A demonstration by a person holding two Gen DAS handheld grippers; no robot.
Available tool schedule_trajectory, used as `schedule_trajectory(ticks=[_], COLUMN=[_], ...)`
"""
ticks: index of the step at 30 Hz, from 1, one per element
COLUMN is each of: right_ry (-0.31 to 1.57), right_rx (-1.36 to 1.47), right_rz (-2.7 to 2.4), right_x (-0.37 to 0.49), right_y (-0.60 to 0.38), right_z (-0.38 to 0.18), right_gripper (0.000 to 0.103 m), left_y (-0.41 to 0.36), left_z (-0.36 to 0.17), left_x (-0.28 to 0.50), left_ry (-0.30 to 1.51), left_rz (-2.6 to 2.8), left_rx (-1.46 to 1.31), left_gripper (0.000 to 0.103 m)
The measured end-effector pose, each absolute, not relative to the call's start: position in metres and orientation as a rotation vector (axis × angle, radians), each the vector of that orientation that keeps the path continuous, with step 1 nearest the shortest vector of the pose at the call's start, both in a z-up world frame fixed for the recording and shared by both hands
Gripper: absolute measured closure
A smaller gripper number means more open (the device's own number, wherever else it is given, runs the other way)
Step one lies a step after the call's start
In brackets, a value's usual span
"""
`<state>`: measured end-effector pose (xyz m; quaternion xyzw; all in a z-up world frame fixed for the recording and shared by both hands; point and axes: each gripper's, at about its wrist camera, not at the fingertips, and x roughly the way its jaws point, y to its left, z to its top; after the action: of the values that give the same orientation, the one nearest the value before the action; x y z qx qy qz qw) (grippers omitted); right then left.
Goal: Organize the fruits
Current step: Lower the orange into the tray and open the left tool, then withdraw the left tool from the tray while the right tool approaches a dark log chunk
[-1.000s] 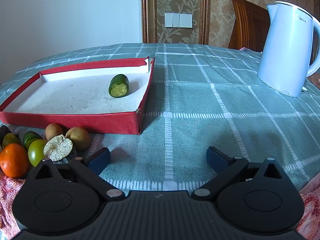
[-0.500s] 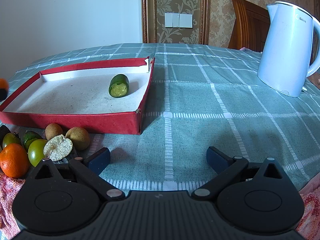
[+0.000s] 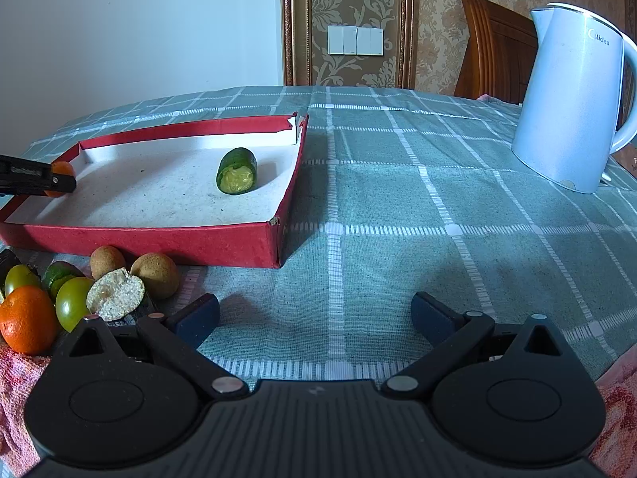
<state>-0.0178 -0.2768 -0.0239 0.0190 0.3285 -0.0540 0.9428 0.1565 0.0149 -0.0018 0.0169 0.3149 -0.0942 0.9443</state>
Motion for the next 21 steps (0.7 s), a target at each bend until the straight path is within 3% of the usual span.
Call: schedule_trajectory(ticks=[3,7,14,16,21], right_ry=[0.67,0.67,0.67,0.67,0.669], right_rx=[0.039,0.039,0.039,0.039,0.039], right_rz=[-0.11,-0.11,-0.11,-0.11,-0.11], right_x=[-0.018,-0.018,-0.018,-0.018,-0.018], right_y=[-0.277,-0.277,-0.277,-0.277,-0.277], right_z=[-0.024,-0.024,-0.024,-0.024,-0.024], right_gripper=[0.0,0.0,0.0,0.0,0.0], left_y=[0.012,0.01,0.021,0.025,0.035], left_z=[-0.003,0.003,0.014,0.017,0.015], left_x=[0.155,0.143,0.103,0.082,0.03], left_ry=[0.628,0.575,0.559,0.524,0.475], left_rz=[-0.193,-0.185,-0.2,-0.167,-0.086], left_rx=[0.051,0.063,-0.009,-0.013,0.006], left_gripper=[0.054,0.019,0.012,0.0,0.0])
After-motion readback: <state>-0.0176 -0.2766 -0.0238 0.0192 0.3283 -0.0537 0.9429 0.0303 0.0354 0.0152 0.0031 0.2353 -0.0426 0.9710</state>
